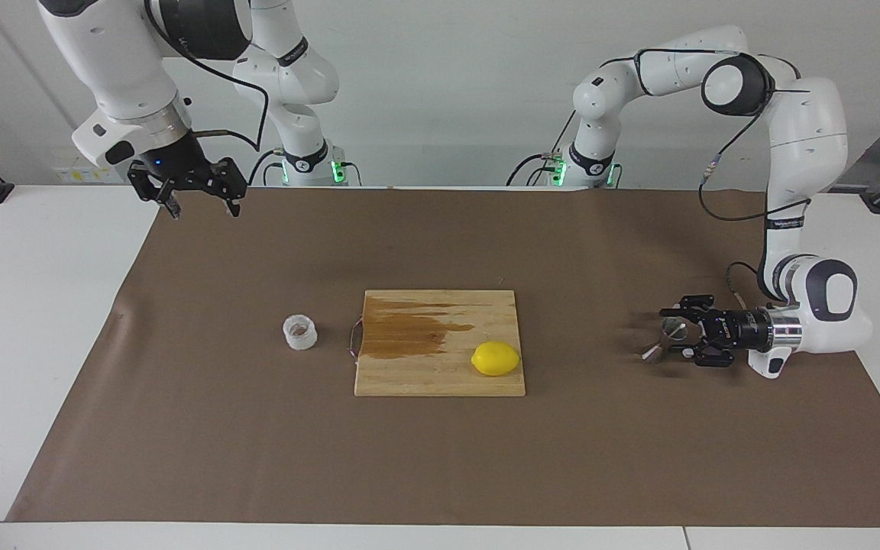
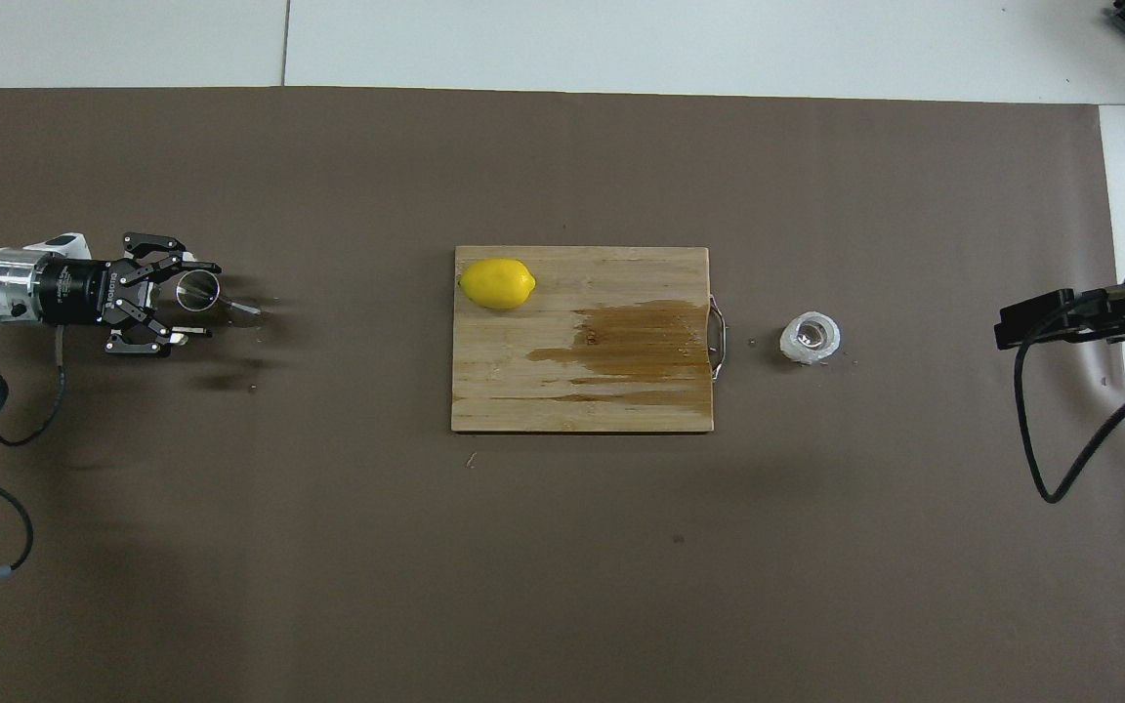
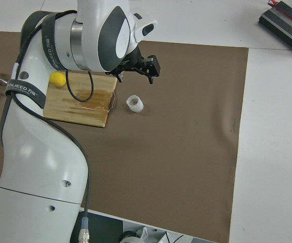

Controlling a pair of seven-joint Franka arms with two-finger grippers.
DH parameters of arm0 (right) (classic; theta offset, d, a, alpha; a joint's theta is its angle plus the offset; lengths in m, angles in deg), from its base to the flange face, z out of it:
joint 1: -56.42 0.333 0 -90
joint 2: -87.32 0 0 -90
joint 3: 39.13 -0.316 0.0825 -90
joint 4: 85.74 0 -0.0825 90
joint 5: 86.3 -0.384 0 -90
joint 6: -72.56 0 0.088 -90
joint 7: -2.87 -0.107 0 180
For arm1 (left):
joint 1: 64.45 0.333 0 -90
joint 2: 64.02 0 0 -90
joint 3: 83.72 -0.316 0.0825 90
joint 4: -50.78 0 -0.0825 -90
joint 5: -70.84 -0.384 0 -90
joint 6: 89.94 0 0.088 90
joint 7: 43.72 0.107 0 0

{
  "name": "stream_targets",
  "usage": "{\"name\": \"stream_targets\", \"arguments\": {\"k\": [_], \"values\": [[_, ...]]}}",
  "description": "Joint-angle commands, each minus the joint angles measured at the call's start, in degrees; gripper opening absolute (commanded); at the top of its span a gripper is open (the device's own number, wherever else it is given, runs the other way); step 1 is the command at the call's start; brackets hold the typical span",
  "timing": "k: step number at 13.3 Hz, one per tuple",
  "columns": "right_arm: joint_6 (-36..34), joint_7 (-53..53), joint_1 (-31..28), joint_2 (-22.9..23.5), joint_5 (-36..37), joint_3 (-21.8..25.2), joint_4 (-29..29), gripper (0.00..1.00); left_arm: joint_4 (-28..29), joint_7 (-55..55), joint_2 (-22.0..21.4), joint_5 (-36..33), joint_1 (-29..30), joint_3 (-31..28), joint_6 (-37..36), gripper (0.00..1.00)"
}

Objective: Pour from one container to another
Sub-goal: 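Close the left gripper on the metal cup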

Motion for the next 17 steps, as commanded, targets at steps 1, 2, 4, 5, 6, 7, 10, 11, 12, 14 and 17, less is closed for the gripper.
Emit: {"name": "stream_targets", "arguments": {"k": [1, 2, 4, 5, 6, 7, 10, 11, 12, 14, 17], "values": [[-0.3, -1.2, -0.4, -0.2, 0.4, -0.4, -0.3, 1.00, 1.3, 0.6, -0.3, 0.8, 1.1, 1.1, 0.4, 0.78], [-0.3, -1.2, -0.4, -0.2, 0.4, -0.4, -0.3, 1.00, 1.3, 0.6, -0.3, 0.8, 1.2, 1.2, 0.4, 0.75], [-0.3, -1.2, -0.4, -0.2, 0.4, -0.4, -0.3, 1.00, 1.3, 0.6, -0.3, 0.8, 1.2, 1.2, 0.4, 0.73], [-0.3, -1.2, -0.4, -0.2, 0.4, -0.4, -0.3, 1.00, 1.3, 0.6, -0.3, 0.8, 1.2, 1.2, 0.4, 0.73], [-0.3, -1.2, -0.4, -0.2, 0.4, -0.4, -0.2, 1.00, 1.4, 0.6, -0.3, 0.8, 1.6, 1.2, 0.5, 0.73], [-0.3, -1.2, -0.4, -0.2, 0.4, -0.4, -0.3, 1.00, 1.4, 0.6, -0.3, 0.8, 1.7, 1.3, 0.5, 0.73], [-0.3, -1.2, -0.4, -0.2, 0.4, -0.4, -0.3, 1.00, 1.5, 0.6, -0.3, 0.8, 1.8, 1.3, 0.5, 0.68], [-0.3, -1.2, -0.4, -0.2, 0.4, -0.4, -0.3, 1.00, 1.5, 0.6, -0.3, 0.8, 1.7, 1.3, 0.6, 0.67], [-0.3, -1.2, -0.4, -0.2, 0.4, -0.4, -0.3, 1.00, 1.5, 0.6, -0.3, 0.8, 1.7, 1.3, 0.6, 0.64], [-0.3, -1.2, -0.4, -0.2, 0.4, -0.4, -0.3, 1.00, 1.5, 0.6, -0.3, 0.8, 1.7, 1.3, 0.6, 0.64], [-0.3, -1.3, -0.4, -0.2, 0.4, -0.4, -0.3, 1.00, 1.5, 0.6, -0.3, 0.8, 1.7, 1.4, 0.7, 0.64]]}}
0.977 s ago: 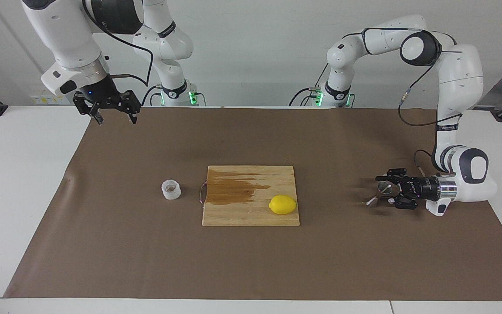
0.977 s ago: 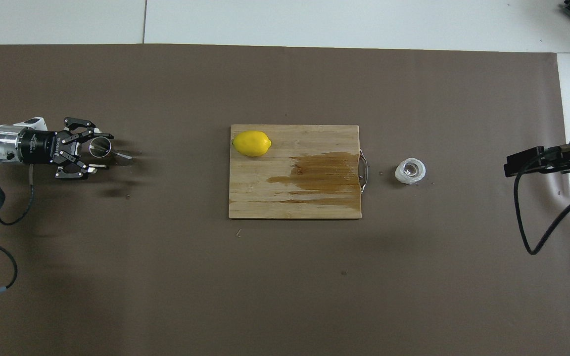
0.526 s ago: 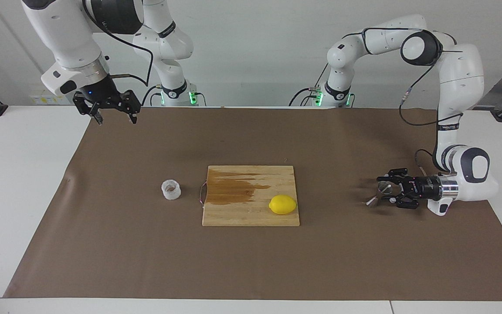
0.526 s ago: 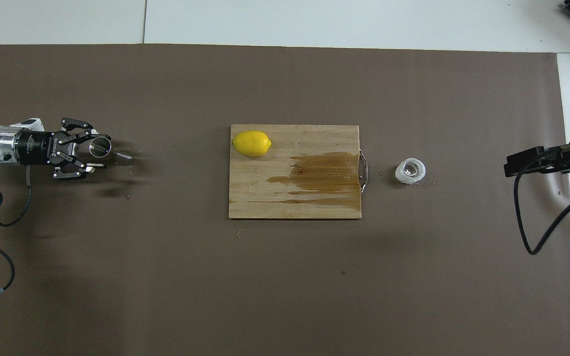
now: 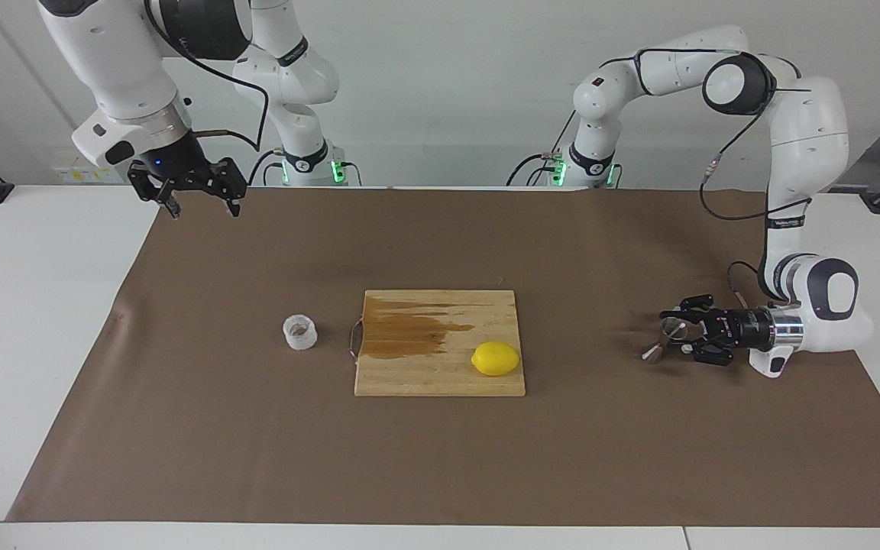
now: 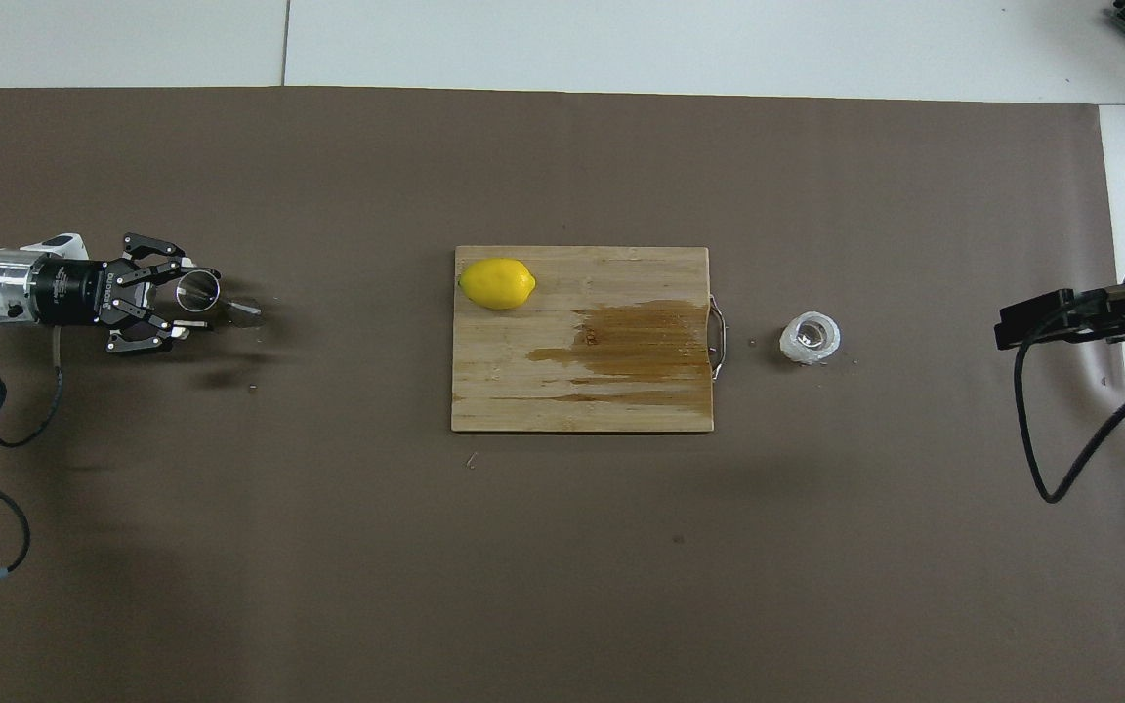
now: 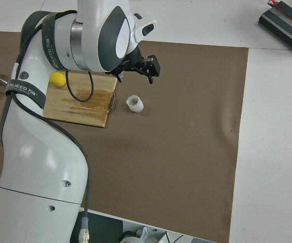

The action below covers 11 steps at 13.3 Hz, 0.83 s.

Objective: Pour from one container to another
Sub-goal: 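Close the left gripper on the metal cup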

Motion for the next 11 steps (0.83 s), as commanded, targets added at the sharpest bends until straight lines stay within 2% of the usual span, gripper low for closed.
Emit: {"name": "stream_targets", "arguments": {"k": [1, 3, 8, 11], "values": [[-0.3, -1.2, -0.4, -0.2, 0.4, -0.4, -0.3, 1.00, 1.4, 0.6, -0.3, 0.9, 1.0, 1.0, 0.7, 0.59], [-0.3, -1.2, -0.4, -0.2, 0.3, -0.4, -0.3, 1.00, 1.4, 0.6, -0.3, 0.9, 1.0, 0.9, 0.8, 0.56], [-0.3, -1.2, -0.4, -0.2, 0.4, -0.4, -0.3, 1.00, 1.4, 0.5, -0.2, 0.9, 1.0, 1.0, 0.8, 0.54], [-0.3, -1.2, -0.4, -0.2, 0.4, -0.4, -0.3, 1.00, 1.5, 0.5, -0.3, 0.9, 1.0, 1.0, 0.8, 0.41]]}}
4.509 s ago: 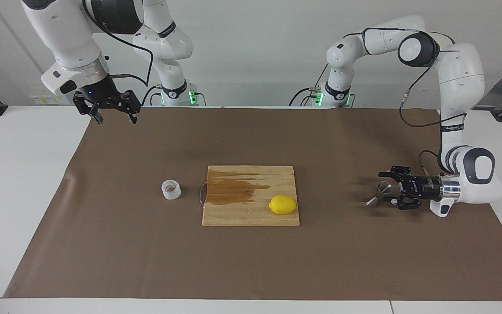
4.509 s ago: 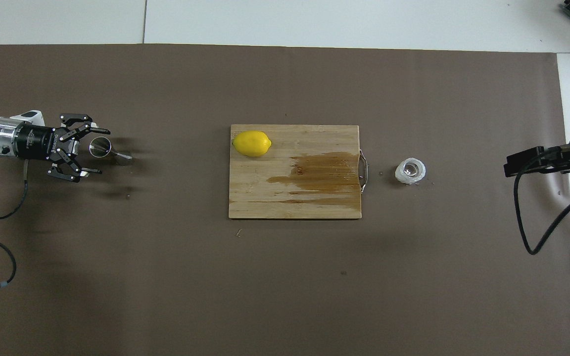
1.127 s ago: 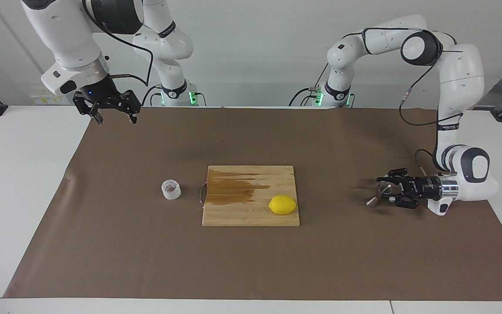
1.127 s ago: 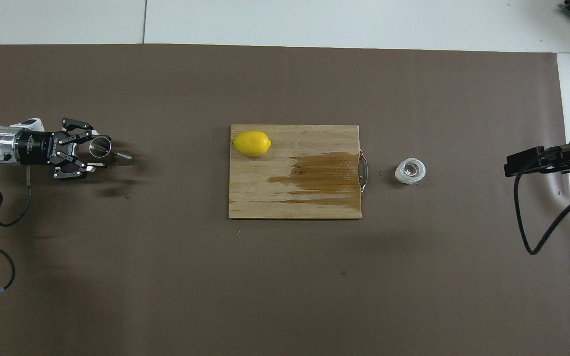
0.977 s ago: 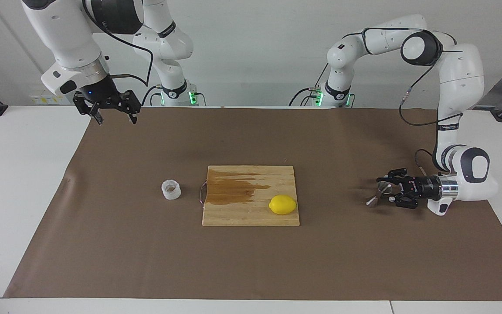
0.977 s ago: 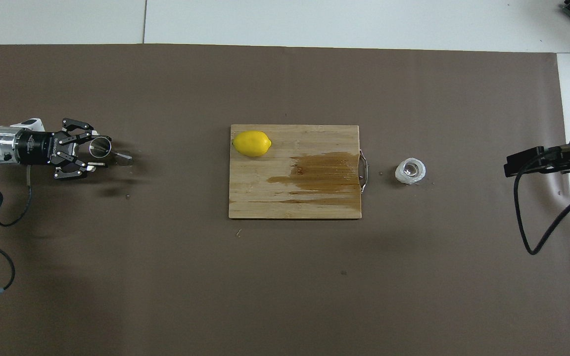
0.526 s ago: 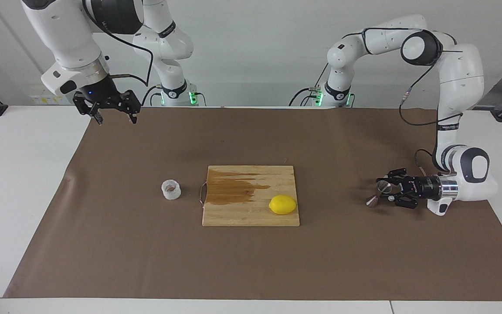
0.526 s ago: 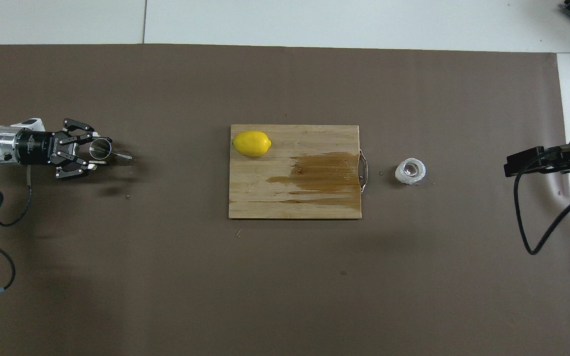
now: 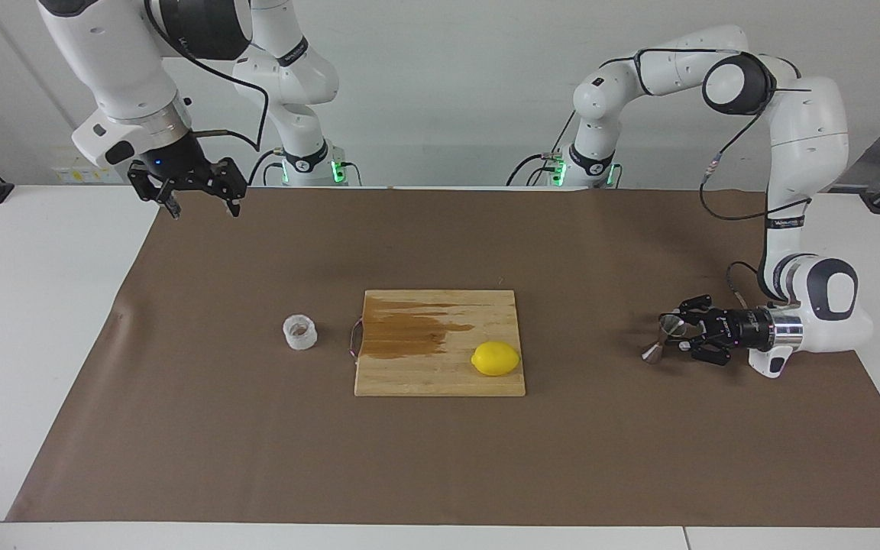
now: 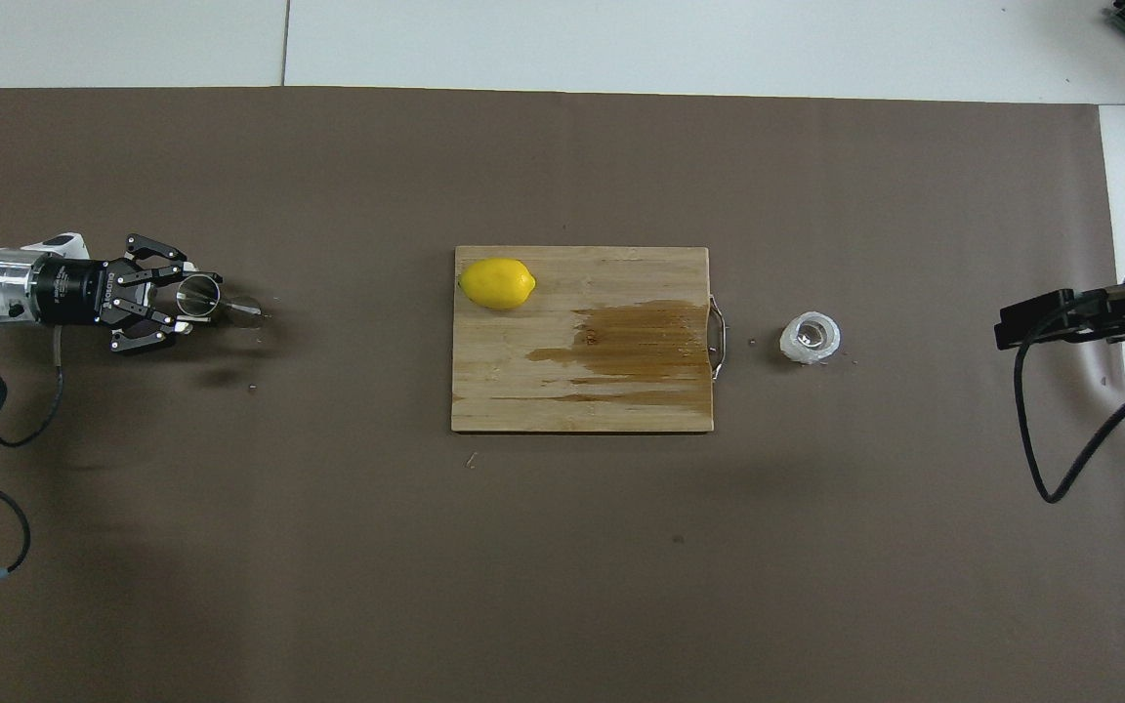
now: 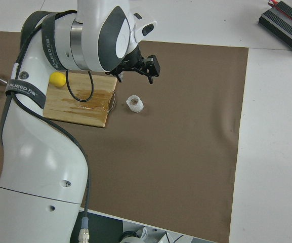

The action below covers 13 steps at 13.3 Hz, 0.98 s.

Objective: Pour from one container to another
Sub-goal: 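Close the left gripper on the metal cup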

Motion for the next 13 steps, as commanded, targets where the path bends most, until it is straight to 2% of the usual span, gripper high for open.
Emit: {"name": "stream_targets", "arguments": {"k": [1, 3, 8, 10, 11, 13], "values": [[-0.3, -1.3, -0.4, -0.2, 0.4, -0.4, -0.3, 1.00, 1.4, 0.5, -0.3, 0.9, 1.0, 0.8, 0.8, 0.33], [-0.3, -1.2, -0.4, -0.2, 0.4, -0.4, -0.3, 1.00, 1.4, 0.5, -0.3, 0.9, 1.0, 0.8, 0.7, 0.17], [-0.3, -1.2, -0.4, -0.2, 0.4, -0.4, -0.3, 1.00, 1.4, 0.4, -0.3, 1.3, 1.0, 1.2, 0.7, 0.13], [-0.3, -1.2, -0.4, -0.2, 0.4, -0.4, -0.3, 1.00, 1.4, 0.4, -0.3, 1.8, 1.0, 1.3, 0.7, 0.09], [-0.3, -1.2, -0.4, -0.2, 0.4, -0.4, -0.3, 1.00, 1.4, 0.1, -0.3, 2.4, 1.1, 1.6, 0.6, 0.01], [-0.3, -1.2, -0.4, -0.2, 0.4, -0.4, -0.3, 1.00, 2.0, -0.1, -0.3, 3.0, 1.1, 2.0, 0.5, 0.00]]}}
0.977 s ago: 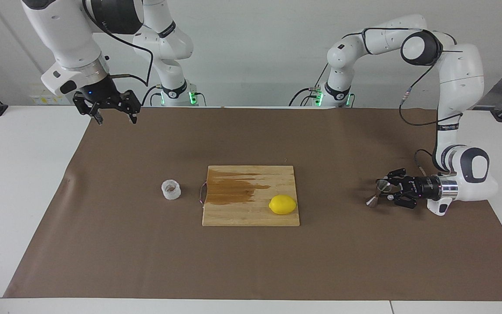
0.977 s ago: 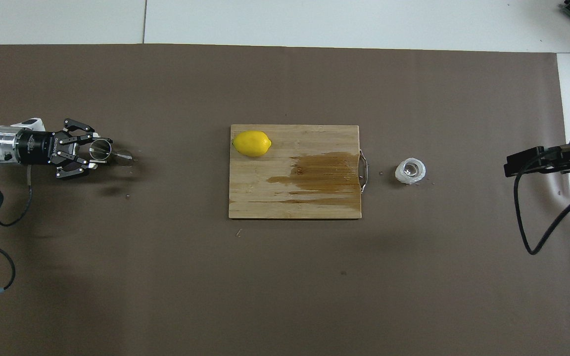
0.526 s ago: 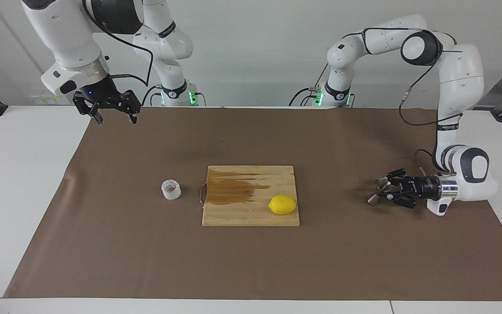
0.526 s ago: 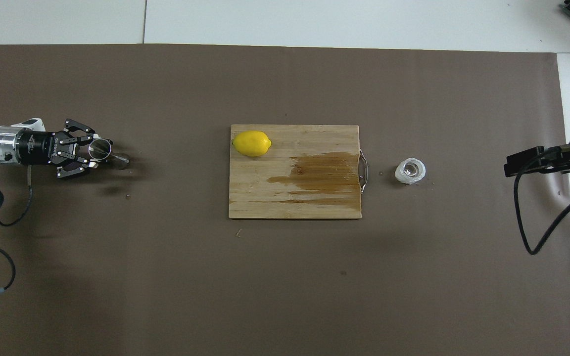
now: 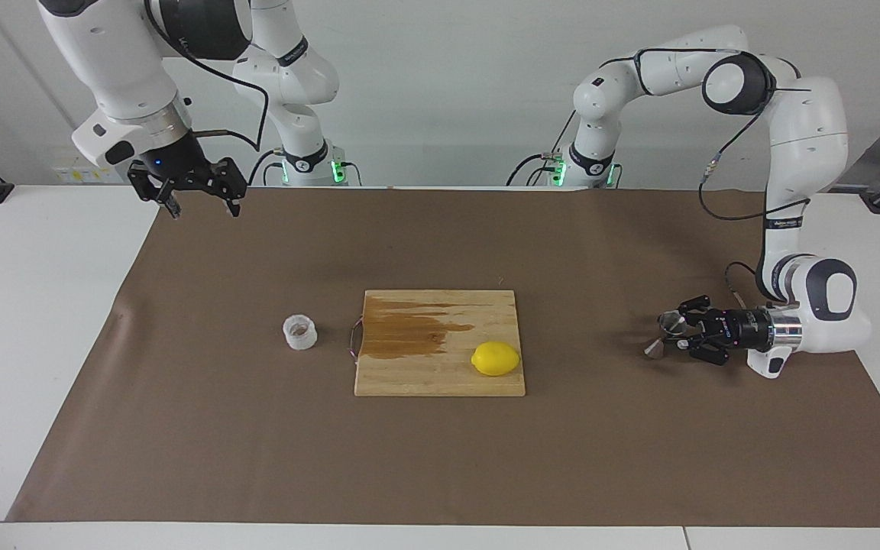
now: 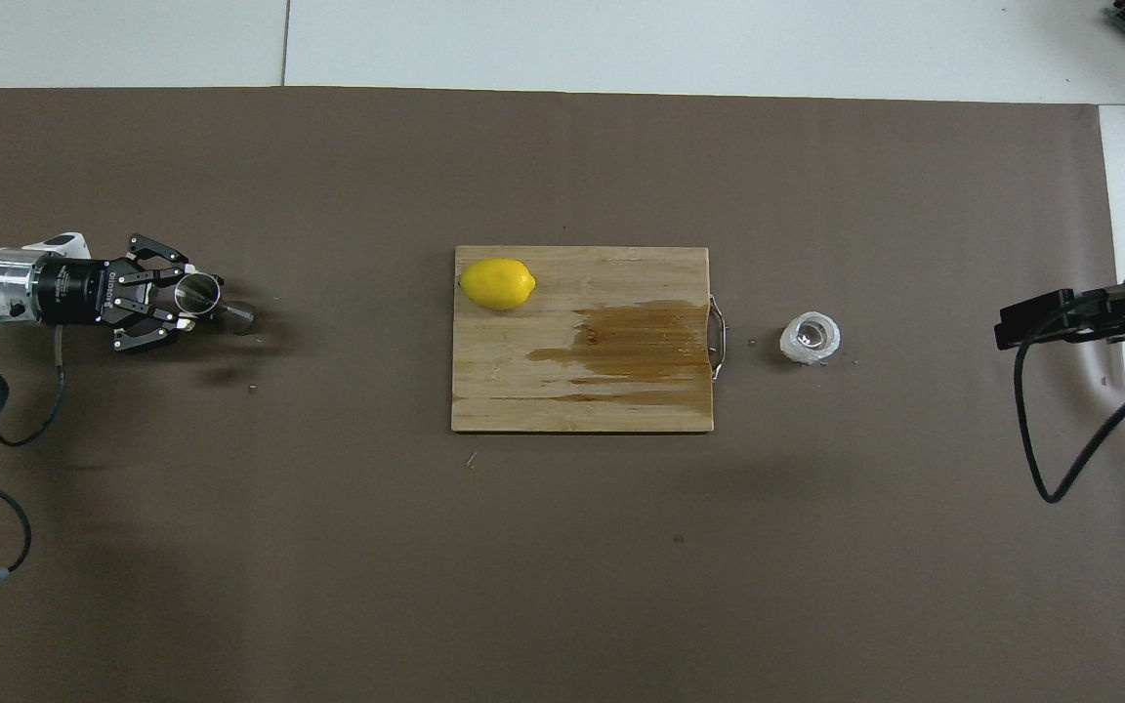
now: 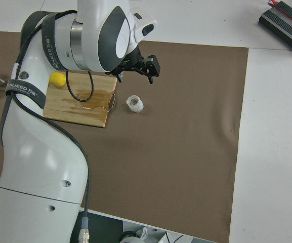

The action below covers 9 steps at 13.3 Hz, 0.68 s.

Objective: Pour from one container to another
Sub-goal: 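Close the left gripper on the metal cup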

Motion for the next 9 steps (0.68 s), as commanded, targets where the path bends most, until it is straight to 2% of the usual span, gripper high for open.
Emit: {"name": "stream_targets", "arguments": {"k": [1, 9], "values": [[-0.3, -1.2, -0.4, -0.2, 0.4, -0.4, -0.3, 1.00, 1.8, -0.1, -0.3, 1.8, 1.1, 1.5, 0.3, 0.00], [-0.3, -1.2, -0.4, -0.2, 0.4, -0.4, -0.3, 1.00, 2.9, -0.9, -0.7, 5.6, 0.2, 5.0, -0.3, 0.00]]}}
